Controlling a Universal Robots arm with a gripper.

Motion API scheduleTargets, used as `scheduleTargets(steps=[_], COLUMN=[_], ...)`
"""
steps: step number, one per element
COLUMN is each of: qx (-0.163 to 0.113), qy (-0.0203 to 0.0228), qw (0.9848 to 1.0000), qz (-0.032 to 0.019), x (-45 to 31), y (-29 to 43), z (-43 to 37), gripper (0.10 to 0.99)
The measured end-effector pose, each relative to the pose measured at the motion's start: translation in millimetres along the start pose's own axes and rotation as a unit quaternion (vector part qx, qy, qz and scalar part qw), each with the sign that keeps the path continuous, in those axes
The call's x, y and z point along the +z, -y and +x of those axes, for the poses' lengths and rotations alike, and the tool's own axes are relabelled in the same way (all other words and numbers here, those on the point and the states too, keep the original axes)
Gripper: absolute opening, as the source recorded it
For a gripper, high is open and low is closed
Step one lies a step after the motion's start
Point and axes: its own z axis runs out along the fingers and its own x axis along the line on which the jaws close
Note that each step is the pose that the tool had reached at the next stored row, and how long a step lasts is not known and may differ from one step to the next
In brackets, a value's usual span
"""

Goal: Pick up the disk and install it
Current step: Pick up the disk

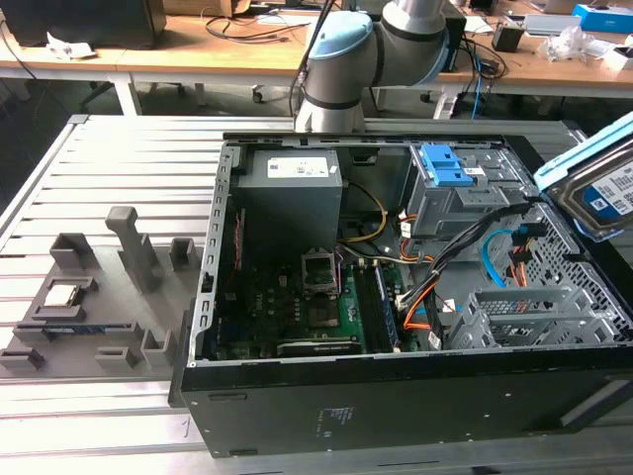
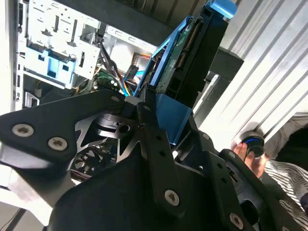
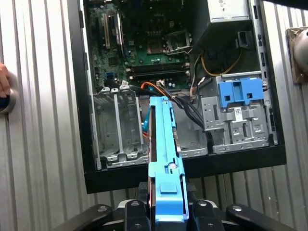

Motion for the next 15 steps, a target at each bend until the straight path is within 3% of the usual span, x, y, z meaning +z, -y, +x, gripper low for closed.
scheduleTargets(steps=[2, 7, 8, 10, 15], qx=[-0.005, -0.049, -0.058, -0.057, -0.057], qy=[-0.0079, -0.0111, -0.012, -0.0118, -0.012], qw=[1.0, 0.9987, 0.9982, 0.9983, 0.9983], qz=[0.0006, -0.0013, -0.0023, -0.0055, -0.0092], x=[1.3, 3.9, 4.5, 7.7, 17.0], y=[5.4, 7.3, 11.2, 22.1, 29.7], z=[-0.5, -0.5, -1.0, -2.0, -2.3], gripper=[0.369, 0.369, 0.369, 0.369, 0.369])
